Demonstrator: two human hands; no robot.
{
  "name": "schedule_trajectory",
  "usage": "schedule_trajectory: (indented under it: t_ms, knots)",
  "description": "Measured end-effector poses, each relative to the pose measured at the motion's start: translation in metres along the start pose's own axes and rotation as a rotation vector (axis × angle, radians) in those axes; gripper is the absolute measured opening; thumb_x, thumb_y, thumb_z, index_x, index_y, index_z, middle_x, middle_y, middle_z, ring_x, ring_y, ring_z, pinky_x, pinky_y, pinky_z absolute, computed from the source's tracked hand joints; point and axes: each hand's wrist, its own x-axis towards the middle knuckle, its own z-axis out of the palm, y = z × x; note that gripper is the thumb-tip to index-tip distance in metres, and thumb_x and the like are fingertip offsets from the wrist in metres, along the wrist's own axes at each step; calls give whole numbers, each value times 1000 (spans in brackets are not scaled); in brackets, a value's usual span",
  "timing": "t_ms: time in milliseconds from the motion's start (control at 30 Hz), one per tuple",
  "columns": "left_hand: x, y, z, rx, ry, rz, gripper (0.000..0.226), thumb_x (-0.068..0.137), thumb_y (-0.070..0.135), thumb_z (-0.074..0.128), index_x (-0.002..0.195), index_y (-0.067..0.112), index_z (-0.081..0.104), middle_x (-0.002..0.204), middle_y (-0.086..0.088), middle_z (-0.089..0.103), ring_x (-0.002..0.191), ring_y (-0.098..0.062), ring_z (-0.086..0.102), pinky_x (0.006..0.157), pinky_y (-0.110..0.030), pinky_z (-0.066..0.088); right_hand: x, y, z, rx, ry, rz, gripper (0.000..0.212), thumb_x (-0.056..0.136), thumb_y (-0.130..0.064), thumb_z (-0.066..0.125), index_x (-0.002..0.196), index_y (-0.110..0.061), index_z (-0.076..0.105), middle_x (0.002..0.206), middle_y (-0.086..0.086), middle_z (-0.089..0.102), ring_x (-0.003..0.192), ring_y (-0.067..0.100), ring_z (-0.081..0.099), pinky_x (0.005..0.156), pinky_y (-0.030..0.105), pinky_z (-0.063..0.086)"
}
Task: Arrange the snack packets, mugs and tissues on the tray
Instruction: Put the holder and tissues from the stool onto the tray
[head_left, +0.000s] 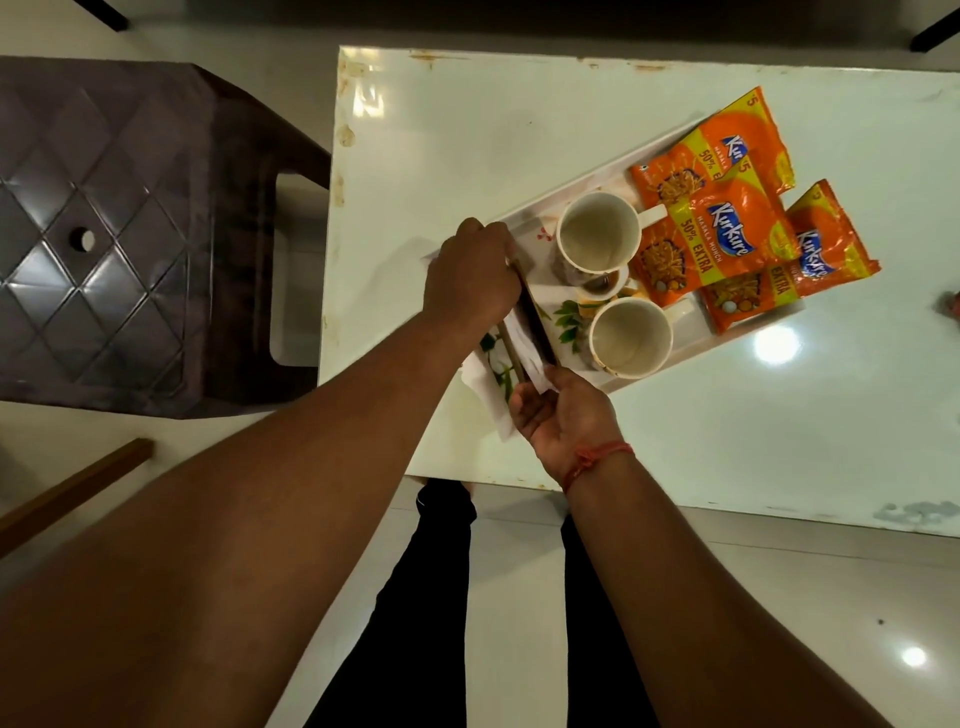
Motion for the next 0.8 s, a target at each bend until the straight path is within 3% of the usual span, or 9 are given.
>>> schedule_trajectory:
  t_ms: [133, 233, 333, 467, 667, 800]
  knots:
    - [-2, -6, 3, -78, 41, -29, 30, 91, 18, 51, 120, 15, 60, 122, -8, 58, 114, -28, 55, 92, -38, 48, -2, 2, -7, -205, 43, -82, 25, 96, -19, 53, 120, -13, 54, 124, 16, 56, 88, 28, 66, 56, 33, 56]
    - [-9, -12, 9, -173, 38, -66, 35, 96, 21, 47, 129, 15, 56, 130, -7, 60, 120, -26, 56, 99, -38, 47, -5, 4, -11, -296, 28, -172, 40, 97, -18, 52, 136, -22, 43, 129, 11, 52, 94, 30, 67, 59, 37, 59]
    - [-15, -19, 13, -207, 29, -113, 36, 99, 24, 44, 132, 16, 54, 134, -6, 60, 120, -24, 57, 100, -40, 47, -6, 4, -9, -357, -1, -195, 52, 99, -14, 48, 145, -31, 34, 122, 4, 53, 98, 30, 66, 63, 38, 60]
    - [-17, -25, 14, -222, 21, -135, 33, 98, 22, 44, 128, 16, 57, 131, -4, 60, 115, -23, 59, 98, -39, 48, -3, 2, -6, -422, -9, -239, 47, 97, -13, 48, 141, -30, 41, 105, -5, 57, 99, 31, 67, 65, 36, 60]
    - [-19, -26, 12, -266, 47, -147, 34, 98, 25, 47, 129, 15, 55, 131, -3, 59, 115, -23, 60, 99, -40, 48, -6, -2, -6, -466, 17, -247, 44, 97, -14, 50, 137, -30, 43, 103, -4, 58, 95, 27, 68, 70, 38, 61]
    - [-35, -25, 15, -322, 141, -179, 40, 100, 30, 49, 137, 15, 49, 138, -5, 54, 123, -21, 56, 101, -34, 46, -14, -1, -17, -617, 57, -330, 33, 95, -21, 54, 127, -29, 50, 107, -2, 61, 88, 22, 70, 61, 33, 57]
